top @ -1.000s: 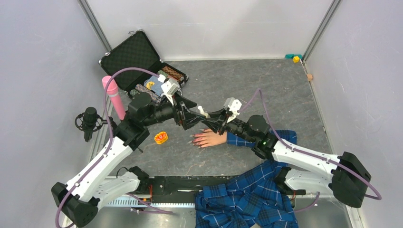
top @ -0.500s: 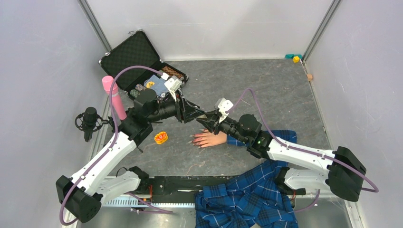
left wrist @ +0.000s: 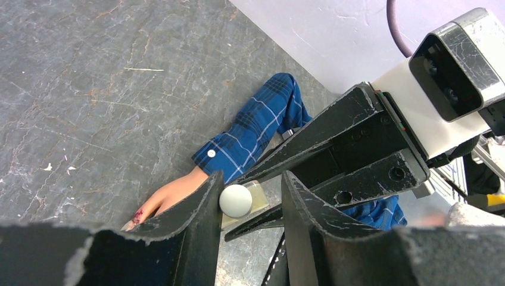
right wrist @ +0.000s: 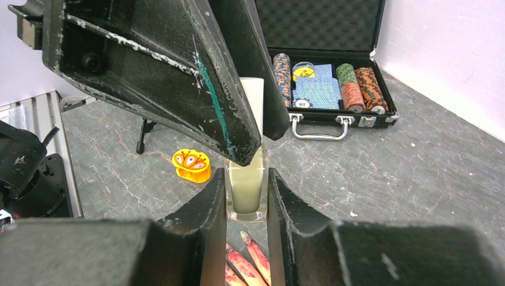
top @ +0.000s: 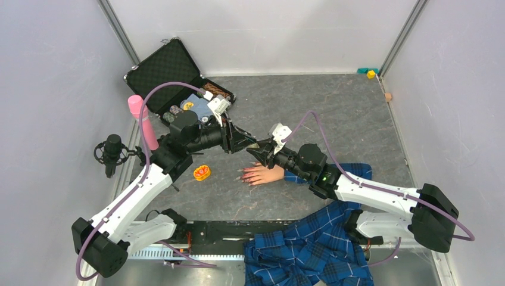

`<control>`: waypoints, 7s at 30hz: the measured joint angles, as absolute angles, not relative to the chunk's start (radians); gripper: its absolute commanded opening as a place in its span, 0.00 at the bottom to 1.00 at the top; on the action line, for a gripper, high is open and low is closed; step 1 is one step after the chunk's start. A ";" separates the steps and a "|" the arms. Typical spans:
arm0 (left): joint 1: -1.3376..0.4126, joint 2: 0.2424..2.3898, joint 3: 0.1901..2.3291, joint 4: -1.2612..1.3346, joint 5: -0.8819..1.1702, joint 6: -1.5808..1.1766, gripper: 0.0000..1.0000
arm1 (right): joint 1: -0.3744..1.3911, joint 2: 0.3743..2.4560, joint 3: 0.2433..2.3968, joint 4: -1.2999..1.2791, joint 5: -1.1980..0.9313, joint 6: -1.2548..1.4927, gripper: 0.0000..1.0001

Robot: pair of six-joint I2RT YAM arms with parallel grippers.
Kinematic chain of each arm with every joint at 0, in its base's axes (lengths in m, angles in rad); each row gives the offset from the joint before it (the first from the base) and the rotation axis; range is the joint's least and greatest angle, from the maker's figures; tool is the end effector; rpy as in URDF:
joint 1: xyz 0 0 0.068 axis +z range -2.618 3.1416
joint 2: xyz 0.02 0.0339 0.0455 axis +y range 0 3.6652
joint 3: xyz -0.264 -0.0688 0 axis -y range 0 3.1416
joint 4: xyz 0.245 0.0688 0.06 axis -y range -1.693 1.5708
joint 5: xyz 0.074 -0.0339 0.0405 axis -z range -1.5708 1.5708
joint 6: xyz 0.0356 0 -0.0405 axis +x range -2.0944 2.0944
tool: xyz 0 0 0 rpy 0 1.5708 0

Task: Paint the nails
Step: Screw the nail polish bottle.

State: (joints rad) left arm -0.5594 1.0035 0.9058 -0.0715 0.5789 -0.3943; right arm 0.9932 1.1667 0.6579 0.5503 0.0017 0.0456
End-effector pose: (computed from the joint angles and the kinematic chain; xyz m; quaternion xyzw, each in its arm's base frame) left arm 0.1847 -0.1386 0.3545 0.2438 0.7149 -0.4775 0.4489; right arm 0.1469 0.2252 0.2938 -0.3153 0.6163 0.3577 0.6267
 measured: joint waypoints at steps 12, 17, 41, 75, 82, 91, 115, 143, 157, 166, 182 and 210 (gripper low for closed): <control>-0.558 1.021 0.906 -0.073 0.583 -0.394 0.24 | 0.993 1.167 0.658 0.551 0.005 0.046 0.00; -0.553 1.022 0.906 -0.073 0.579 -0.393 0.02 | 0.995 1.166 0.658 0.555 0.006 0.046 0.00; -0.548 0.987 0.983 -0.046 0.926 -0.355 0.02 | 0.880 1.093 0.570 0.858 -0.437 0.405 0.00; -0.677 0.768 0.988 -0.130 0.589 -0.255 1.00 | 0.847 1.010 0.553 0.863 -0.479 0.400 0.00; -0.673 0.791 0.988 -0.133 0.451 -0.271 1.00 | 0.847 1.017 0.553 0.795 -0.381 0.323 0.00; -0.664 0.875 0.962 -0.133 0.397 -0.324 0.97 | 0.906 1.068 0.573 0.670 -0.191 0.219 0.00; -0.639 0.960 0.960 -0.135 0.403 -0.382 0.62 | 0.976 1.108 0.632 0.564 -0.043 0.113 0.00; -0.607 1.001 0.975 -0.136 0.554 -0.377 0.02 | 0.982 1.077 0.619 0.580 -0.057 0.150 0.00; -0.647 0.943 1.023 -0.083 0.848 -0.290 0.02 | 0.909 1.007 0.544 0.849 -0.439 0.382 0.00; -0.690 0.932 1.060 -0.126 0.920 -0.196 0.02 | 0.888 1.047 0.537 1.002 -0.603 0.519 0.00; -0.723 0.894 1.037 -0.241 0.703 -0.144 1.00 | 0.875 1.014 0.526 0.961 -0.503 0.426 0.00; -0.677 1.043 1.049 -0.221 0.339 -0.417 0.74 | 1.003 1.055 0.567 0.629 0.116 0.097 0.00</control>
State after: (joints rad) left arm -0.6773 1.0428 1.0492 -0.2207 0.3389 -0.4168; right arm 1.0035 1.0554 0.5671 0.6289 0.1162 0.0971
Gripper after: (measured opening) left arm 0.830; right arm 0.287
